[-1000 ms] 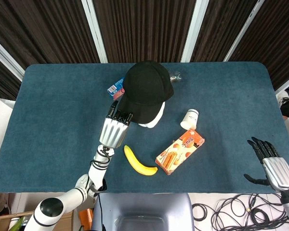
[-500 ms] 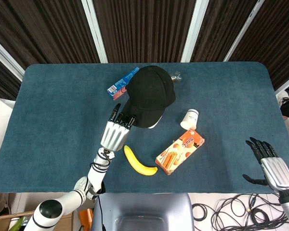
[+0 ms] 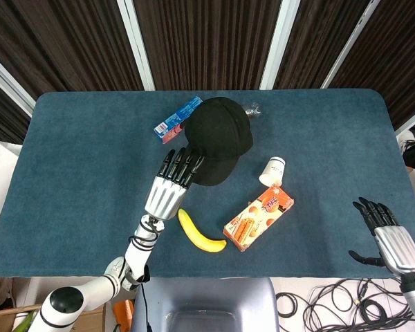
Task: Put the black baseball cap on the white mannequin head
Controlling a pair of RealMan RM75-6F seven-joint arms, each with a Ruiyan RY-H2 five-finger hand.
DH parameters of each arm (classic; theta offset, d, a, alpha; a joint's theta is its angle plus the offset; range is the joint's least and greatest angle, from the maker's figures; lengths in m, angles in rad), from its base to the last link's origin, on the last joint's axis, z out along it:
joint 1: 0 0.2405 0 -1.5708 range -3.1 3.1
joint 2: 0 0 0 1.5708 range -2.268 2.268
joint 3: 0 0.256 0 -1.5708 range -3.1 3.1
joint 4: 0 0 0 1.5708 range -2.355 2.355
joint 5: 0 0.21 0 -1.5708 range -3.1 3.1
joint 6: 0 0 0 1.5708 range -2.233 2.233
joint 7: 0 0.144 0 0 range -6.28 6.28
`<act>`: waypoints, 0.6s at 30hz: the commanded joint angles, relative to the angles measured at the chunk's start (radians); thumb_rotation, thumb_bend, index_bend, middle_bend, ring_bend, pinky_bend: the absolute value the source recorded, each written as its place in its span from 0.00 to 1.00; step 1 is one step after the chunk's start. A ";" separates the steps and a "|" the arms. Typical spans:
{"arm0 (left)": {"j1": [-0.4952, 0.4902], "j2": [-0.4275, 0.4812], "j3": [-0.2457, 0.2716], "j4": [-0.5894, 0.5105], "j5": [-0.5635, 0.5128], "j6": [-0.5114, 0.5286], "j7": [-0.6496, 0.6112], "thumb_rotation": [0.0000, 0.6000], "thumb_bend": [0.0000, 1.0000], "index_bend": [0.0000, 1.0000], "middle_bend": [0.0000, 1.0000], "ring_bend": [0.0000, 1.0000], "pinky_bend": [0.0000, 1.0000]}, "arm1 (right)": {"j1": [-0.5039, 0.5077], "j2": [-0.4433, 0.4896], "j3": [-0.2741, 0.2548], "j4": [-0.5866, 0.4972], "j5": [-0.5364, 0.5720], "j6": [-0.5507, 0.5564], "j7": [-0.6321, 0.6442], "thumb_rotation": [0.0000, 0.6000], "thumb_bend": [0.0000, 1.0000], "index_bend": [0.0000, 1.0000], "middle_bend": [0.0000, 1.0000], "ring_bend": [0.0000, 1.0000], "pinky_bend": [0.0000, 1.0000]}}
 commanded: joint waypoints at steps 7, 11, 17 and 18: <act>0.036 0.043 0.016 -0.110 0.029 0.007 0.047 1.00 0.31 0.01 0.00 0.01 0.19 | 0.002 -0.002 0.002 -0.001 0.005 -0.004 -0.006 1.00 0.09 0.00 0.00 0.00 0.00; 0.064 0.075 0.032 -0.189 0.040 0.003 0.084 1.00 0.30 0.00 0.00 0.00 0.15 | 0.002 -0.003 0.002 -0.002 0.005 -0.003 -0.006 1.00 0.09 0.00 0.00 0.00 0.00; 0.146 0.161 0.062 -0.331 0.050 0.034 0.124 1.00 0.29 0.00 0.00 0.00 0.10 | 0.001 -0.004 0.005 -0.001 0.009 0.001 -0.006 1.00 0.09 0.00 0.00 0.00 0.00; 0.168 0.192 0.078 -0.372 0.063 0.054 0.134 1.00 0.29 0.00 0.00 0.00 0.09 | 0.000 -0.003 0.005 0.000 0.010 0.001 -0.005 1.00 0.09 0.00 0.00 0.00 0.00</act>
